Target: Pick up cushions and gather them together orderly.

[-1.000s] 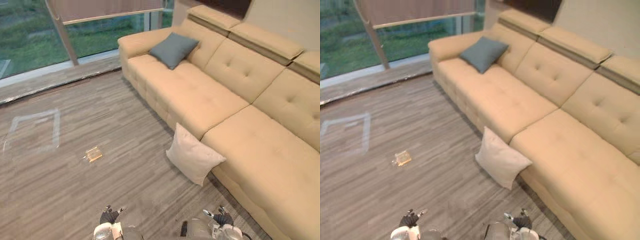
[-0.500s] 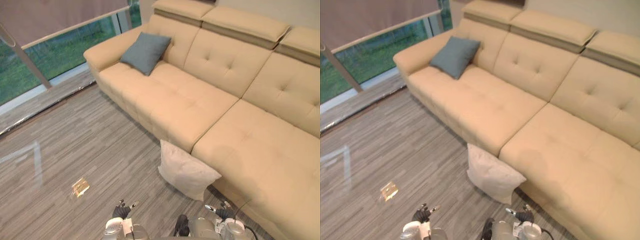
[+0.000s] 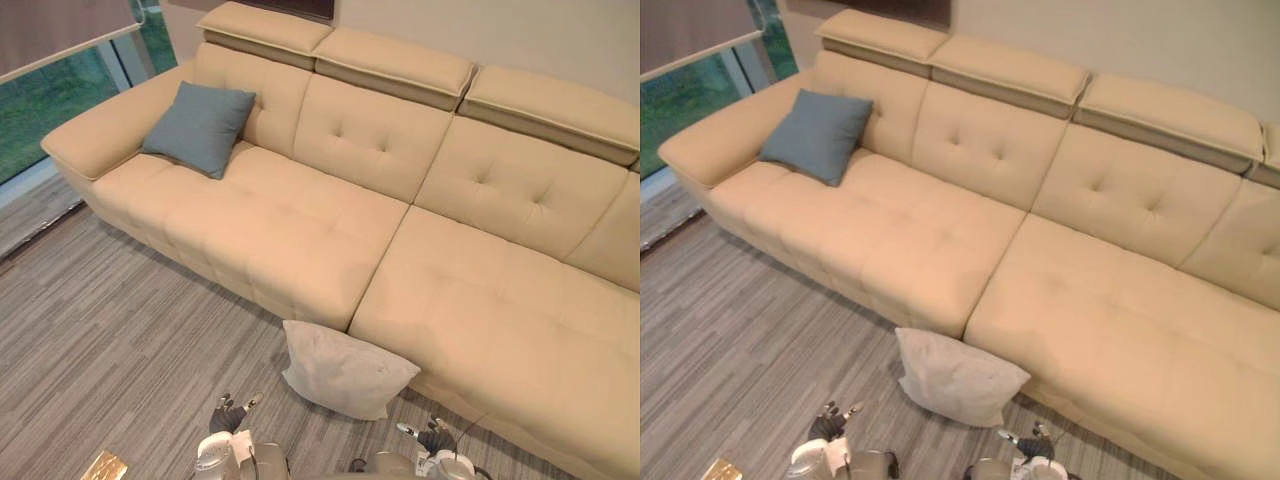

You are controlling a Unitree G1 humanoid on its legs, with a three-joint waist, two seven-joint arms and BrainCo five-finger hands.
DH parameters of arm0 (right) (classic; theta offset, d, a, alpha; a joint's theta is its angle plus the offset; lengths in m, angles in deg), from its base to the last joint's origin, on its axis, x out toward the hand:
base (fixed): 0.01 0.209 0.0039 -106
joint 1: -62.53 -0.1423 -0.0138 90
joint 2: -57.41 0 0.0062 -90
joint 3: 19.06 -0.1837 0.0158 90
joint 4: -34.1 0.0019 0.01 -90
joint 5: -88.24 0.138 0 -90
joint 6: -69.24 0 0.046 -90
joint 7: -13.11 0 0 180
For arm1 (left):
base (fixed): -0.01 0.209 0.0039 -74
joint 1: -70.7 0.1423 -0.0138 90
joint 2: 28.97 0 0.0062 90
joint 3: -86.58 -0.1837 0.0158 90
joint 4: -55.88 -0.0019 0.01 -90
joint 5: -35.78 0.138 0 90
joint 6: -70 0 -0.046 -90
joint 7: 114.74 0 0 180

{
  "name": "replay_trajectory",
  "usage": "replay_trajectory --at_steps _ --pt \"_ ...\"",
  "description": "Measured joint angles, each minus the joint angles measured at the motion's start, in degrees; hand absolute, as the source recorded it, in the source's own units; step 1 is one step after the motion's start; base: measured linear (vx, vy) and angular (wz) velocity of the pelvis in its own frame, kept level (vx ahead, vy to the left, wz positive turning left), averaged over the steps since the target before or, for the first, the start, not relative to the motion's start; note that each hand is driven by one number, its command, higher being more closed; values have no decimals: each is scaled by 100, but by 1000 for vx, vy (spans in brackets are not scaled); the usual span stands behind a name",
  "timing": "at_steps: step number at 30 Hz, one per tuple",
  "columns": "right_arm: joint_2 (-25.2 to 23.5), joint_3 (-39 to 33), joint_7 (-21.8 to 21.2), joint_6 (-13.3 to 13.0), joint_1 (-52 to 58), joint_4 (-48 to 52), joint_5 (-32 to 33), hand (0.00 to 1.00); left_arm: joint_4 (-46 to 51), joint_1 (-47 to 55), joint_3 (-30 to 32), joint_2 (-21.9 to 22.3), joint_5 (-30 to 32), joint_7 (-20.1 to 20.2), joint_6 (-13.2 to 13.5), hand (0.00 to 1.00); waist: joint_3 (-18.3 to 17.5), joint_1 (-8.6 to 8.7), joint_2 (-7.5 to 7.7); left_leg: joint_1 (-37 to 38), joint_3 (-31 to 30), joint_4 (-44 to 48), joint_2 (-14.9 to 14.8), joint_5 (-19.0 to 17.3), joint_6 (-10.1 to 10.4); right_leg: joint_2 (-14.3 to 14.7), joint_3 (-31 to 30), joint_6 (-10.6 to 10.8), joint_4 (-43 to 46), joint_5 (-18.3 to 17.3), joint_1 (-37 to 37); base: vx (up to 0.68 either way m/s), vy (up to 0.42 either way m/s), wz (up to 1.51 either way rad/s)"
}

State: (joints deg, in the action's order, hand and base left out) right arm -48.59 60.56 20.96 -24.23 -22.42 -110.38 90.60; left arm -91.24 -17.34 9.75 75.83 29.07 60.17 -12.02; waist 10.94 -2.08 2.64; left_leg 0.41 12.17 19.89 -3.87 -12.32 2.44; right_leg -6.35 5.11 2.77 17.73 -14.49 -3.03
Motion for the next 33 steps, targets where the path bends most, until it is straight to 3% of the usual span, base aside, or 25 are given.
replay_trajectory --at_steps 4,7,10,14,16,23,27,33 --pt "20 97 10 -1 -25 2 0 0 -60 -6 -7 2 0 -1 4 0 -30 -18 -50 47 346 -100 -28 -23 -24 18 -339 58 46 35 241 29 60 -57" --pt "187 161 110 -6 -153 3 7 0 -81 -124 -49 61 -15 -53 7 0 61 -13 -215 -300 498 81 -191 -202 3 140 -451 58 491 35 828 -37 -11 -41" --pt "284 157 262 -25 -417 216 17 0 20 -458 -132 111 -211 -257 34 0 524 -6 -331 -980 452 849 -381 -421 -22 184 -371 117 1287 -45 1568 -187 -34 -9" --pt "254 152 459 -99 -732 465 276 0 282 -868 -131 83 -590 -512 131 0 946 1 -193 -2148 283 2055 -548 -844 -61 128 -249 -56 2307 -571 2619 -238 -59 8" --pt "289 142 547 -105 -924 596 401 0 497 -1094 -109 47 -759 -630 151 0 1176 8 -143 -2677 210 2537 -650 -946 -78 136 -219 -88 2723 -637 3116 -225 -32 1" --pt "502 -22 750 -190 -1967 1118 770 0 1015 -2099 163 -358 -1172 -871 289 0 1612 65 6 -4420 70 3531 -814 -968 -180 126 -209 -179 3642 -620 4811 -164 -14 -1" --pt "805 -92 848 -298 -2984 1542 960 0 1244 -2938 395 -891 -1263 -965 302 0 1983 137 61 -5573 8 4228 -909 -1016 -266 128 -272 -211 4340 -645 5981 -137 -8 -4" --pt "987 -302 914 -396 -4003 1780 1386 0 1365 -3795 352 -1367 -1262 -974 298 0 2117 203 54 -6905 -7 4988 -1037 -1067 -357 143 -377 -180 5089 -660 7377 -112 -30 -7"
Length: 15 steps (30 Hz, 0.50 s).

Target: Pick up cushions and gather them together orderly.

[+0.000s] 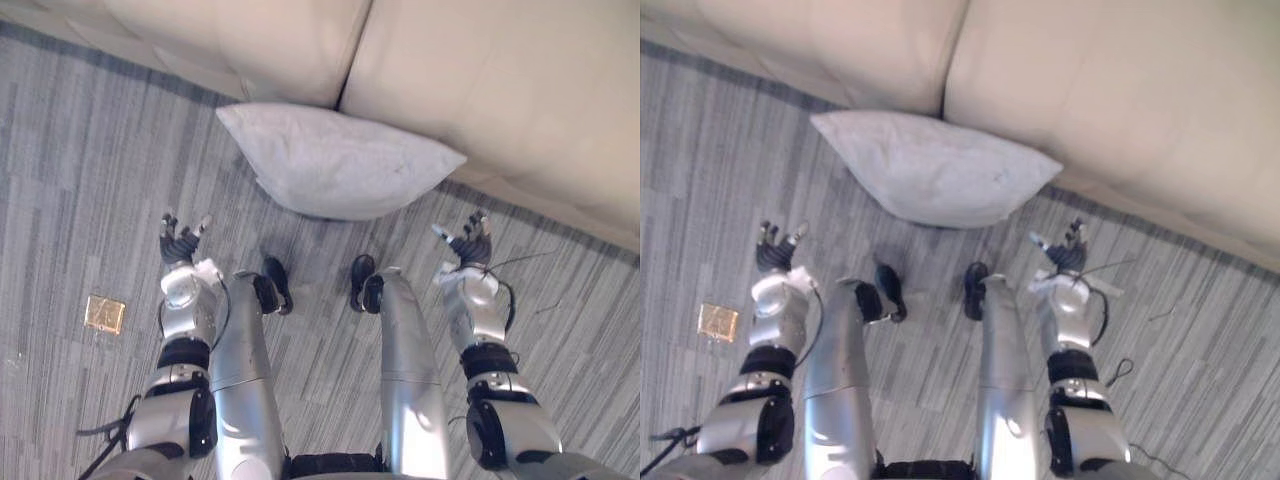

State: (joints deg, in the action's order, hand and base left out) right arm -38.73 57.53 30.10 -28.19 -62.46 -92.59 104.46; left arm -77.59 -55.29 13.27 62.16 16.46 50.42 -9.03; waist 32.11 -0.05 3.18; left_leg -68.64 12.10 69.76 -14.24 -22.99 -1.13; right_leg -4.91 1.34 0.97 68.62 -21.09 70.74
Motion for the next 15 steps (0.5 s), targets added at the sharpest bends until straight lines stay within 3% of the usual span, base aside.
replay_trajectory --at_steps 6,12,15 --pt "76 82 5 -88 -956 50 232 0 200 -841 -637 -284 -8 10 5 0 54 36 -7 -881 -3 264 -38 60 -78 -12 -34 7 254 77 903 -99 -22 -2" --pt "-78 486 125 -110 -1898 48 249 0 233 -1732 -1381 -234 -120 -17 17 0 63 95 -16 -1306 -16 424 -35 69 -94 -20 -63 -22 423 108 1328 -24 -4 0" --pt "-221 601 236 -114 -2159 40 346 0 243 -2177 -1592 -90 -121 -218 50 0 66 114 -21 -1351 -20 398 -34 69 -94 -20 -56 -20 388 114 1367 -7 4 -1"
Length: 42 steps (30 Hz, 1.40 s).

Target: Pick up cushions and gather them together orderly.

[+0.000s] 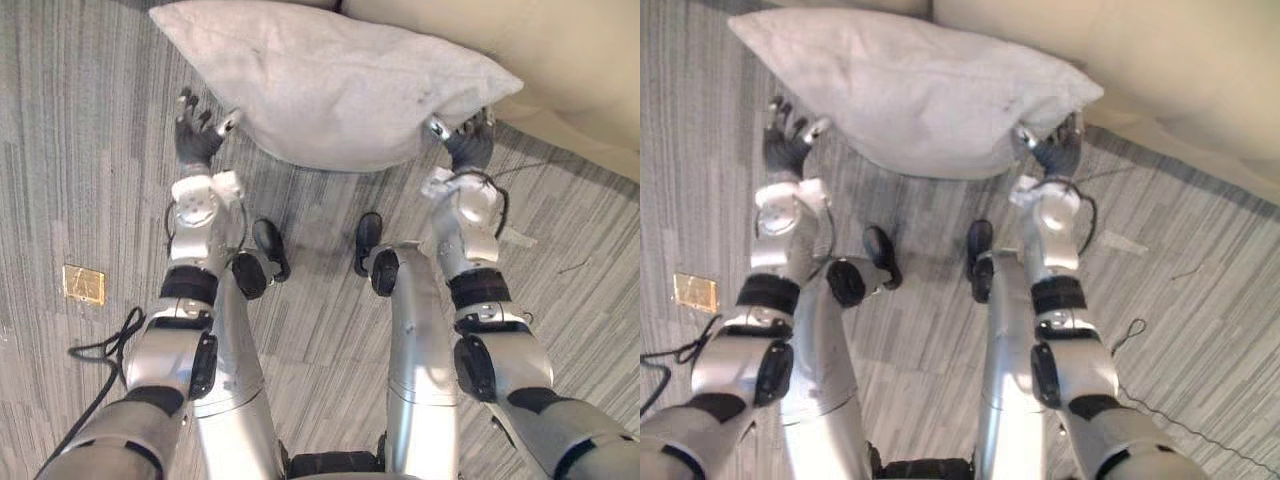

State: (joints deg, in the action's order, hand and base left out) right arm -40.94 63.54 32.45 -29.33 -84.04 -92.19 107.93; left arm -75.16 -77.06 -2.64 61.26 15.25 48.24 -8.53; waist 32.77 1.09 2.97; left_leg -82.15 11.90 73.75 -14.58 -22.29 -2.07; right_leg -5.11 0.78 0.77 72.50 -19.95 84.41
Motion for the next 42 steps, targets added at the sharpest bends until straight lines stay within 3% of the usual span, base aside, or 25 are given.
replay_trajectory --at_steps 1,2,3,13,17,20,28,32,34,36,40,42 --pt "-91 32 76 -1 -93 0 82 100 9 -101 -2 24 0 -115 5 0 0 42 0 1 -4 -58 3 12 13 3 12 15 -72 23 -13 -19 12 -4" --pt "-106 102 114 -2 -143 0 107 100 9 -152 3 25 0 -195 5 0 1 69 -1 2 -1 -100 8 30 12 4 14 38 -121 42 -19 -21 18 -4" --pt "-141 131 142 -2 -190 0 121 100 9 -196 -3 31 0 -278 5 100 1 84 -2 3 0 -132 10 37 14 6 23 39 -168 58 -29 0 0 0" --pt "-305 376 426 -6 -286 2 706 100 217 -271 -25 4 -108 -696 4 100 1 123 -2 180 38 -194 29 59 30 17 -12 43 -222 94 -165 -15 4 0" --pt "-303 594 430 -130 94 522 780 100 561 -133 -47 27 -113 -788 7 100 -4 132 2 529 46 -375 22 115 31 18 34 20 -422 158 -529 -49 3 -1" --pt "-318 622 430 -250 563 1021 779 100 1112 221 -269 124 -109 -789 119 100 -15 129 7 1054 71 -664 47 180 51 17 70 18 -717 212 -1064 -58 -16 1" --pt "-405 784 428 -695 2811 3052 559 100 2729 2114 -938 851 52 -788 594 100 -121 117 -9 3367 197 -2001 222 331 204 82 155 38 -2143 412 -3404 15 -37 -2" --pt "-536 871 323 -790 4383 4005 263 100 3521 3610 -1362 1290 78 -747 679 100 -756 108 -24 4415 339 -2563 244 334 216 141 160 82 -2818 463 -4434 164 19 -13" --pt "-523 986 212 -815 4871 4277 142 100 3782 4086 -1430 1371 77 -693 686 100 -856 58 -20 4889 376 -2707 245 313 243 161 171 96 -2980 472 -4872 141 27 -27" --pt "-519 1104 -26 -847 5496 4534 -7 100 4067 4661 -1437 1392 76 -531 695 100 -1105 -5 -109 5439 420 -2905 192 100 356 233 189 113 -3167 463 -5338 113 25 -36" --pt "-481 1205 -223 -863 5899 4531 -174 100 4231 4973 -1444 1351 12 -459 738 100 -1305 -7 -174 6056 615 -2983 90 -197 444 220 368 158 -3193 481 -5754 42 21 -35" --pt "-476 1206 -319 -862 5902 4276 -175 100 4222 5114 -1474 1228 8 -402 760 100 -1402 27 -158 6431 772 -3270 115 -212 438 67 689 248 -3329 543 -5898 17 12 -43"
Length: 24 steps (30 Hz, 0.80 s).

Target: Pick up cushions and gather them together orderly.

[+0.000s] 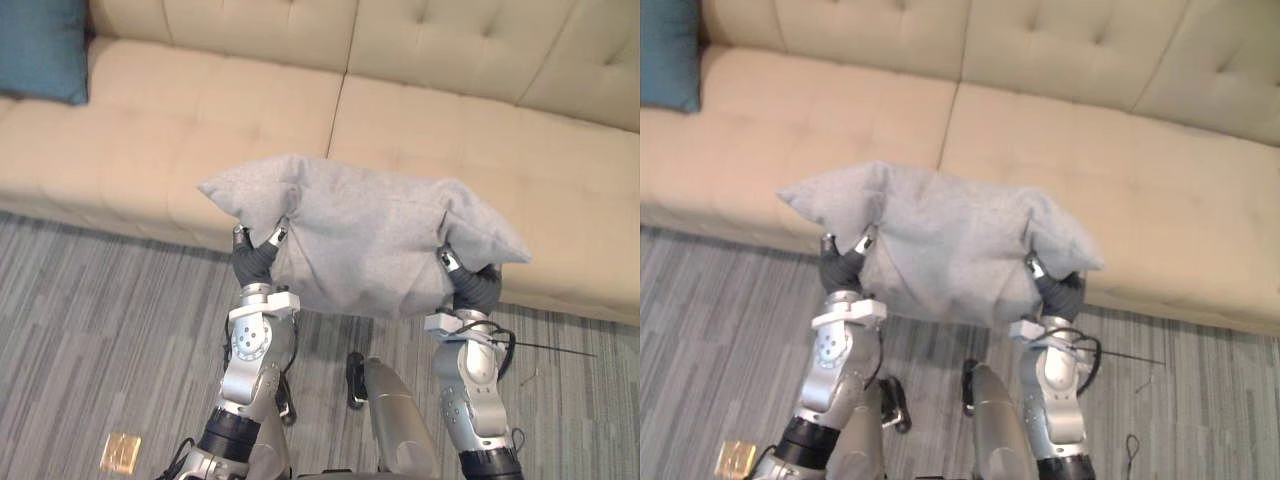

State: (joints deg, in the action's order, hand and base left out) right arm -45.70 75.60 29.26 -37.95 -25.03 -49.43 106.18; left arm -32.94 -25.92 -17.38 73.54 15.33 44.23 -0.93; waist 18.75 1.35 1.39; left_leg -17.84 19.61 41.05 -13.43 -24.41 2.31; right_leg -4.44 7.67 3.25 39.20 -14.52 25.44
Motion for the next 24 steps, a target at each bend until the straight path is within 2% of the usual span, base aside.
replay_trajectory --at_steps 1,2,4,5,7,8,9,10,11,12,13,14,15,17,18,20,21,22,23,24 --pt "18 -1 -36 -4 -18 -156 -5 100 -36 77 -30 -46 0 4 24 100 -78 8 0 110 28 -161 29 19 -34 -69 153 21 -54 79 -27 63 -6 -50" --pt "76 -1 -66 0 -35 -423 -21 100 -125 158 -94 -130 -4 20 25 100 -157 24 -1 333 25 -469 96 95 -152 -138 407 -29 -73 201 -27 92 -17 -39" --pt "256 1 -164 62 -15 -769 -58 100 -319 257 -196 -256 -7 57 21 100 -242 96 -22 737 14 -1023 199 180 -142 -173 471 -113 -528 238 -80 171 -47 -29" --pt "374 -1 -227 122 6 -901 -59 100 -425 310 -227 -274 -12 130 21 100 -273 186 -68 975 -72 -1333 236 265 -64 -180 413 -123 -1015 427 -82 269 -103 -7" --pt "451 -41 -252 163 162 -1022 -58 100 -670 321 -392 -326 -88 233 11 100 -403 294 -41 1234 -414 -1660 378 360 186 -167 122 21 -2210 1249 -260 289 -128 13" --pt "474 -88 -257 189 287 -1045 -59 100 -858 340 -516 -345 -132 287 1 100 -434 305 -135 1398 -599 -1686 270 275 406 -40 105 -322 -2108 1644 -343 341 -158 0" --pt "508 -150 -258 231 369 -1058 -59 100 -949 388 -596 -362 -143 329 -69 100 -492 274 -225 1477 -716 -1804 182 365 541 46 135 -368 -1836 1427 -303 446 -196 -5" --pt "509 -239 -265 254 450 -1055 -59 100 -1025 444 -636 -355 -143 424 -140 100 -525 323 -256 1580 -875 -1737 169 485 659 68 187 -464 -1525 1141 -265 384 -156 -4" --pt "535 -261 -265 255 507 -1042 -59 100 -1059 497 -675 -326 -149 463 -181 100 -551 377 -291 1514 -979 -1485 106 526 681 80 278 -526 -1429 1021 -301 403 -158 14" --pt "571 -309 -265 266 638 -973 -60 100 -1164 539 -724 -254 -176 518 -221 100 -576 428 -335 1246 -1103 -747 -45 711 685 142 394 -617 -1416 863 -493 324 -127 15" --pt "577 -340 -266 281 705 -931 -61 100 -1197 559 -728 -212 -198 548 -251 100 -576 425 -335 1125 -1120 -338 -129 886 659 174 428 -644 -1431 817 -614 383 -141 15" --pt "576 -394 -266 358 928 -677 -59 100 -1195 647 -728 -135 -218 634 -332 100 -577 386 -337 848 -1094 564 -335 1317 488 227 466 -728 -1543 727 -973 360 -97 0" --pt "570 -399 -266 363 1174 -337 -52 100 -1131 764 -735 -75 -219 691 -333 100 -583 295 -344 668 -1038 1231 -479 1331 452 250 469 -772 -1634 660 -1290 378 -73 -2" --pt "544 -412 -266 349 1404 115 -46 100 -984 864 -738 -39 -222 762 -334 100 -636 191 -325 361 -903 1540 -535 1277 362 213 464 -737 -1822 591 -1596 273 -7 -4" --pt "537 -440 -266 323 1390 244 -47 100 -870 874 -736 -21 -228 771 -333 100 -662 146 -326 162 -889 1332 -521 1168 227 170 466 -708 -1917 535 -1682 153 42 2" --pt "509 -459 -264 322 1319 250 -47 100 -808 874 -735 -4 -227 772 -333 100 -677 73 -320 46 -961 442 -404 1033 211 105 462 -662 -1973 509 -1778 93 129 6" --pt "501 -462 -264 313 1313 219 -48 100 -803 874 -735 -1 -227 772 -333 100 -729 49 -329 101 -1216 -451 -155 1055 218 43 466 -572 -1946 482 -1781 73 182 9" --pt "510 -464 -264 296 1279 146 -50 100 -804 879 -737 -1 -227 771 -335 100 -766 45 -364 151 -1429 -963 6 1163 273 51 455 -489 -1942 466 -1777 72 224 -9" --pt "568 -468 -264 299 1162 -29 -53 100 -802 908 -739 1 -227 771 -335 100 -846 -7 -514 343 -1857 -1875 167 1633 530 168 333 -350 -1920 438 -1754 84 222 -31" --pt "417 -463 -266 353 1026 -391 -63 100 -873 916 -746 -170 -232 770 -344 100 -906 -61 -327 483 -1755 -1998 304 1690 608 95 86 -210 -1934 440 -1771 93 199 -32"
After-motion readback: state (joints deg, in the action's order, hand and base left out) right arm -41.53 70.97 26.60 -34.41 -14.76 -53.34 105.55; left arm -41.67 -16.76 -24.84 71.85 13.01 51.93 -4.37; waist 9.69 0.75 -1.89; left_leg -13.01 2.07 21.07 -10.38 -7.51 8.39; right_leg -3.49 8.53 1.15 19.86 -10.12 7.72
